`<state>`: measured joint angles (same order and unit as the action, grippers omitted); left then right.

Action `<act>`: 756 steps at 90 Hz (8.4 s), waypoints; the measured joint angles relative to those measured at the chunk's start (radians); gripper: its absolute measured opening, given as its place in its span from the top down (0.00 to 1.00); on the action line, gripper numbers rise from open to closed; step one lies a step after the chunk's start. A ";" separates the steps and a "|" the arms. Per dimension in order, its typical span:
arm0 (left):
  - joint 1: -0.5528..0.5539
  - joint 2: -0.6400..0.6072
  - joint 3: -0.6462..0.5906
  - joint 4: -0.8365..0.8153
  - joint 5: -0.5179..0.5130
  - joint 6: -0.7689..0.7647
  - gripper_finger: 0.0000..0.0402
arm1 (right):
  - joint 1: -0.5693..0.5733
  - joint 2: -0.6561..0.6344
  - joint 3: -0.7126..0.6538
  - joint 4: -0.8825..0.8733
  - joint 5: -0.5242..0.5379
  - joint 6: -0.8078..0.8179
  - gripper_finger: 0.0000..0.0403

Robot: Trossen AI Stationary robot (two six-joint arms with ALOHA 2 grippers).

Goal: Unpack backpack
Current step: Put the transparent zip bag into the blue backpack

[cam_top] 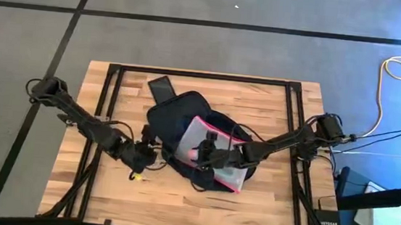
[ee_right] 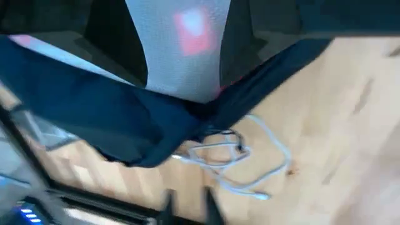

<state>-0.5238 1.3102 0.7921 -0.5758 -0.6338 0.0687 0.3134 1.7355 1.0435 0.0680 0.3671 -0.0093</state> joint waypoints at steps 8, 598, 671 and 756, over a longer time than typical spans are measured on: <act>-0.003 0.000 -0.049 0.090 -0.026 0.017 0.57 | 0.000 0.000 0.000 -0.004 -0.021 0.000 0.55; 0.238 0.624 0.456 0.697 0.491 0.248 0.32 | 0.183 -0.193 -0.238 -0.591 -0.104 0.585 0.99; 0.337 0.704 0.457 0.686 0.695 0.069 0.32 | 0.204 -0.193 -0.210 -0.512 -0.096 0.533 1.00; 0.342 0.700 0.459 0.441 0.640 0.078 0.32 | 0.374 -0.283 -0.210 -0.618 -0.013 0.584 1.00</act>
<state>-0.1814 2.0098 1.2514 -0.1349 0.0058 0.1470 0.6873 1.4524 0.8337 -0.5500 0.3542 0.5749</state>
